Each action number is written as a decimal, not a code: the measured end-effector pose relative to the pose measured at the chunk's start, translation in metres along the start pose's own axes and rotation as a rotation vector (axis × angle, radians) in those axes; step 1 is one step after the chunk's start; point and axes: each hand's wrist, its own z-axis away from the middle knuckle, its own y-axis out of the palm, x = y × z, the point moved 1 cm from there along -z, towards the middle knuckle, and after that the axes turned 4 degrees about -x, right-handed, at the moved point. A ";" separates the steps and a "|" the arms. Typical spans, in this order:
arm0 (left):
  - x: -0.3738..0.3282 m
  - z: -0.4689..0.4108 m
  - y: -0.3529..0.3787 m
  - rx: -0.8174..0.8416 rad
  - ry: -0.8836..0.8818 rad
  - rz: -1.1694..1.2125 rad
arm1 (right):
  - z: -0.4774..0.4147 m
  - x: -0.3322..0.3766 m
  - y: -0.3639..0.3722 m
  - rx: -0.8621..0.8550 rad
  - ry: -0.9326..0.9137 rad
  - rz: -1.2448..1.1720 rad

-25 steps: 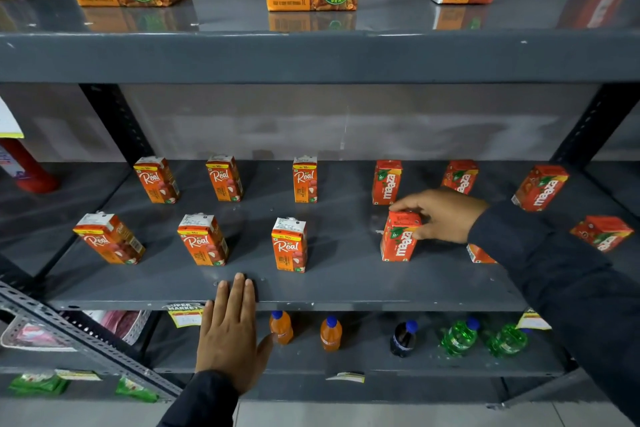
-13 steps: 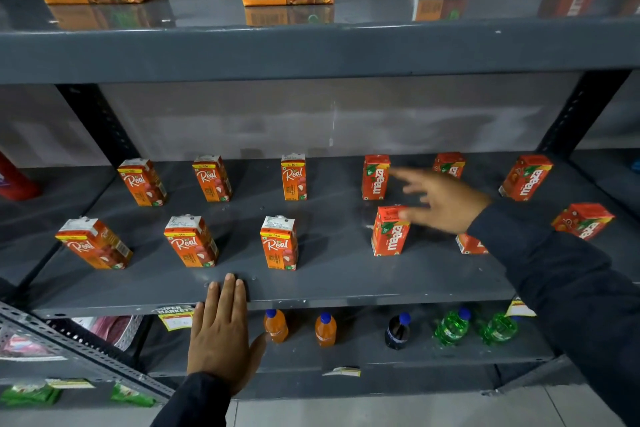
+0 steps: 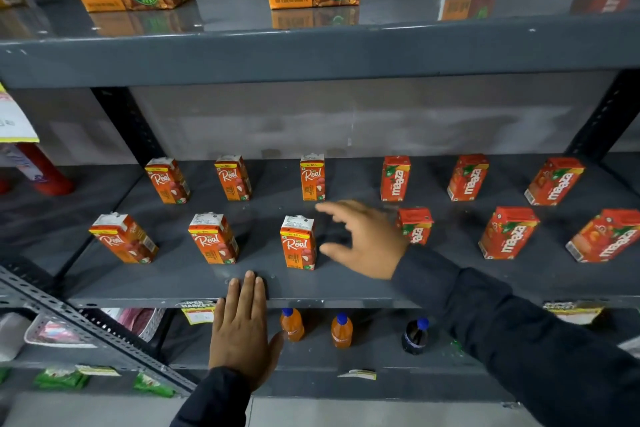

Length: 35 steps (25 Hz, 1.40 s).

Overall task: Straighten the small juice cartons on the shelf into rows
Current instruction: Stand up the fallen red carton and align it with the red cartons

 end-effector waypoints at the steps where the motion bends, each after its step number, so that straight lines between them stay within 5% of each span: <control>1: -0.001 0.000 -0.001 0.005 -0.003 0.005 | -0.003 0.002 0.014 0.041 0.040 -0.012; 16: 0.004 0.000 0.005 0.021 -0.003 -0.035 | -0.015 -0.028 0.039 0.060 0.217 -0.207; 35: 0.002 -0.003 0.006 0.040 -0.028 -0.032 | 0.005 -0.047 0.075 -0.014 0.296 -0.032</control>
